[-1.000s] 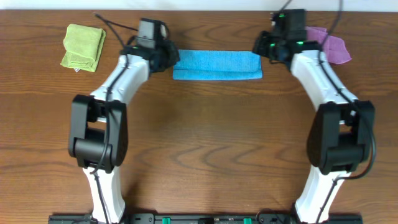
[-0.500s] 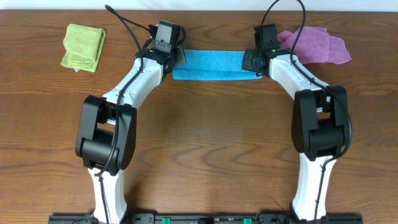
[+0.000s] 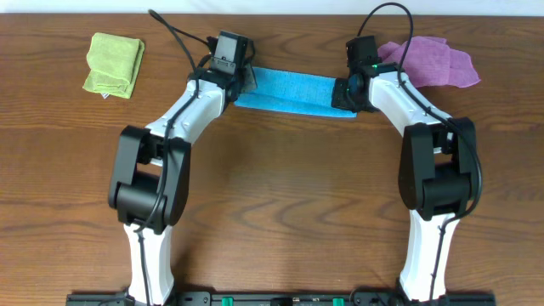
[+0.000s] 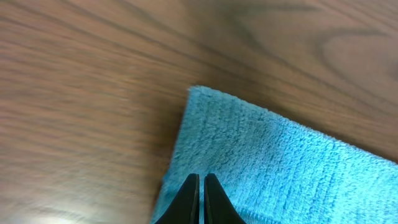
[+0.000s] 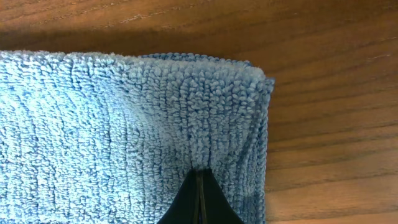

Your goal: Fold the cloth

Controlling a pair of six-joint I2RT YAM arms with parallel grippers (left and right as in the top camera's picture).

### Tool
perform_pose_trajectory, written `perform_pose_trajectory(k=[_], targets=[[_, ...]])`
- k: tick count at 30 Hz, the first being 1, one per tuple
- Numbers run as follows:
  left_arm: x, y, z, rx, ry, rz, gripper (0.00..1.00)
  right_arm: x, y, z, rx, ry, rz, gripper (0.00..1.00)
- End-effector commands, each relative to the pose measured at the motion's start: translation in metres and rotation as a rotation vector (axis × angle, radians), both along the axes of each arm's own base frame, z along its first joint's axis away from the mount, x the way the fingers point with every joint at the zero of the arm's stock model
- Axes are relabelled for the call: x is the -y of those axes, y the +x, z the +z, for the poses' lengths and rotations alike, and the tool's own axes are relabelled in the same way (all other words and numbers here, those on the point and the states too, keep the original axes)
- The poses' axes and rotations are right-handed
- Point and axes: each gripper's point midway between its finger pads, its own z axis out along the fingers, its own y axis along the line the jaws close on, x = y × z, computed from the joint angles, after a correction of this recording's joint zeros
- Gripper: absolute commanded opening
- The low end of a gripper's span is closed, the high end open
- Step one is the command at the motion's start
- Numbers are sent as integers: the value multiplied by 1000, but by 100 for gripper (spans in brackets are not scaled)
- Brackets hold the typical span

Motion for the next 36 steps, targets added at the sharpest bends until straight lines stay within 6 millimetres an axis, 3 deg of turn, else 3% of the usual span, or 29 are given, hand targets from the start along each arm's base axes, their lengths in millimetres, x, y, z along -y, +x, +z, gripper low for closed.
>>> perform_pose_trajectory(k=[1,5,10,15,21,27,28,30,32,34,36], targets=[[11,5,-13,-3,-31,-58,6,-7,-16,-17,-69,16,6,2],[13,11,-21,15,-35,-64,6,-7,-16,-17,-68,17,6,2],[11,2,-49,-52,-18,-67,6,-7,-16,-17,-66,16,6,2],[7,-21,-67,-166,6,-80,6,-6,-16,-17,-69,17,5,2],[-3,-66,-85,-365,35,-87,5,-5,-27,-16,-113,16,7,2],[-5,-71,-83,-387,42,-84,6,-6,-30,-13,-122,23,9,2],[-5,-71,-83,-387,41,-82,6,-7,-29,-7,-120,29,14,2],[-6,-72,-84,-393,38,-74,6,-11,-24,13,-105,70,50,18],[-7,-74,-84,-401,37,-66,6,-14,-15,49,-60,111,87,21],[-8,-76,-85,-410,40,-65,6,-10,-8,86,-4,127,97,33],[-9,-77,-85,-418,41,-63,6,1,-3,135,74,146,101,64]])
